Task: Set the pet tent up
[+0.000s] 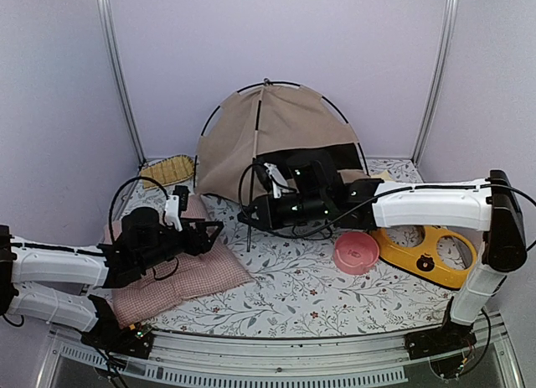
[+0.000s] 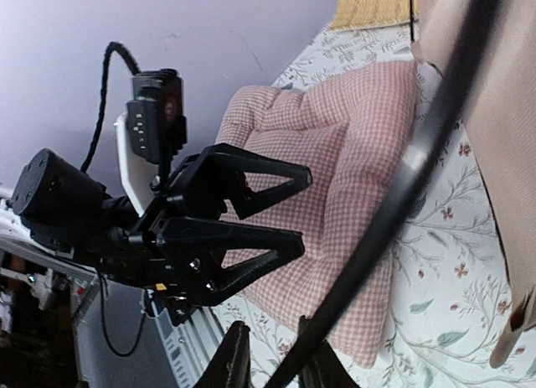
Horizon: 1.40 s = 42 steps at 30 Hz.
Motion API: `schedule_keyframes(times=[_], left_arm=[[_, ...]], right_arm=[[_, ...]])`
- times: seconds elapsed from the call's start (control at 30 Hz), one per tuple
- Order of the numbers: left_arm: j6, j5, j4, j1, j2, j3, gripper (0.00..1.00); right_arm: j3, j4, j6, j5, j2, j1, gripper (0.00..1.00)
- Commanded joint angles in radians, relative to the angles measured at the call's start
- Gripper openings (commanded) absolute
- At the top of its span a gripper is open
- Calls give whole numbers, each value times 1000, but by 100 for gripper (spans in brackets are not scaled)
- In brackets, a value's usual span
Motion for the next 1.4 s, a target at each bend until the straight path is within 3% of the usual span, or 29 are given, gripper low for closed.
schedule_keyframes(times=[0.0,0.37,0.53,0.8,1.17,1.37], left_arm=[[27,-36,109,-22,-3,-31,71],[10,-7,142,-28,22,-42,71],[18,-9,96,-28,6,-33,71],[36,-28,6,-28,-27,-2,72],[64,-95,-116,-27,-63,46,74],[68,-88,-175,-25,-57,77,73]], right_arm=[[69,-97,-61,-24,24,-9,28],[-32,-69,-3,-76,-1,-19,37],[-128,-11,33,-21,-1,12,41],[-158,77,33,18,114,94,50],[-105,114,-13,-12,247,131,44],[-140,114,-22,66,192,154,40]])
